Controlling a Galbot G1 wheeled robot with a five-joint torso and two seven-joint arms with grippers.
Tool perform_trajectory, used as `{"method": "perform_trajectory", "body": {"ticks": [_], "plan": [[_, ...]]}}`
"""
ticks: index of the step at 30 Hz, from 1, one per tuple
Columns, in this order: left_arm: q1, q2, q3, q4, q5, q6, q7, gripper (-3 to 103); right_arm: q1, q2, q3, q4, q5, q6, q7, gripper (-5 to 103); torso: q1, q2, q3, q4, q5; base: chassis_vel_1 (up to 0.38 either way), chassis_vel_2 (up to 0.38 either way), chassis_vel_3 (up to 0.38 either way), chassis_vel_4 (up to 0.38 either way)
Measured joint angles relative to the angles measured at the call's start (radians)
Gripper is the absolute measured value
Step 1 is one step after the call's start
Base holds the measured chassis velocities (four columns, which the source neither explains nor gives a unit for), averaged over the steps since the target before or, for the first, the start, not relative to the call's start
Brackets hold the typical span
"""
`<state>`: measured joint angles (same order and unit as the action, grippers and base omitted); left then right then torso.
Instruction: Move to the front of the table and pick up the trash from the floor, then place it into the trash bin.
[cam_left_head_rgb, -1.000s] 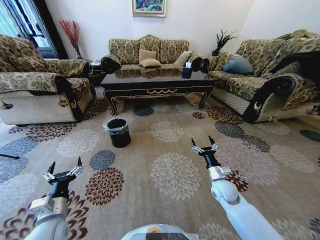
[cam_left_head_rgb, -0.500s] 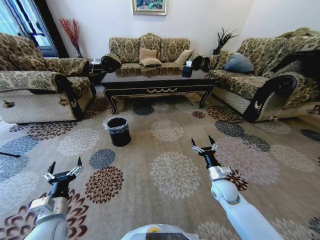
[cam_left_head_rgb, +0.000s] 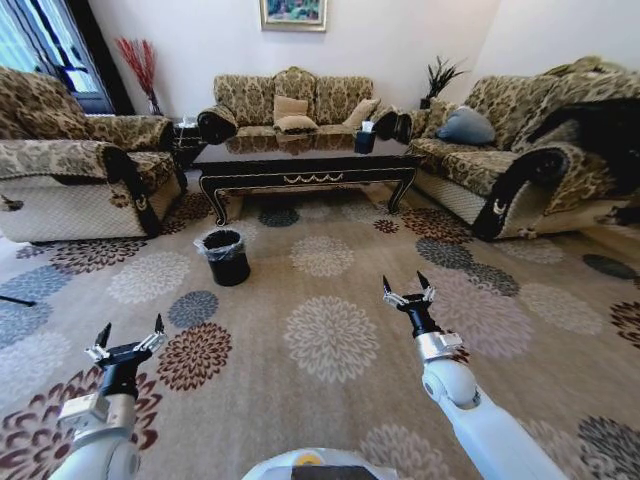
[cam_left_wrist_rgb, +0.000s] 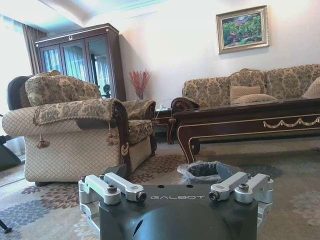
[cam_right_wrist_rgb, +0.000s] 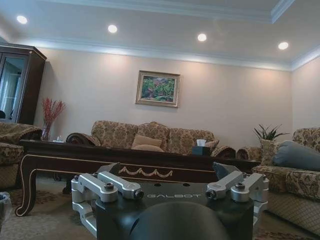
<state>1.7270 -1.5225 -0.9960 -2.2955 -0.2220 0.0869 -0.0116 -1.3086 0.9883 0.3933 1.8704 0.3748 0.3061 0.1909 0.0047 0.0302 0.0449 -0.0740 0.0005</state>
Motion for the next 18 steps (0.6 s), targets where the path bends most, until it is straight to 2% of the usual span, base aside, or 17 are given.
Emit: {"method": "perform_trajectory", "body": {"ticks": [7,12,18], "plan": [[0.000,0.000,0.000,0.000,0.000,0.000,0.000,100,0.000,0.000,0.000,0.000,0.000,0.000,0.000,100,0.000,0.000,0.000,0.0006,-0.0009,0.108,-0.032,-0.097,0.035],[0.000,0.000,0.000,0.000,0.000,0.000,0.000,100,0.000,0.000,0.000,0.000,0.000,0.000,0.000,100,0.000,0.000,0.000,0.0001,-0.0004,0.241,-0.134,-0.267,0.166],[0.000,0.000,0.000,0.000,0.000,0.000,0.000,100,0.000,0.000,0.000,0.000,0.000,0.000,0.000,100,0.000,0.000,0.000,0.0002,-0.0002,0.317,-0.237,-0.337,0.222]]}}
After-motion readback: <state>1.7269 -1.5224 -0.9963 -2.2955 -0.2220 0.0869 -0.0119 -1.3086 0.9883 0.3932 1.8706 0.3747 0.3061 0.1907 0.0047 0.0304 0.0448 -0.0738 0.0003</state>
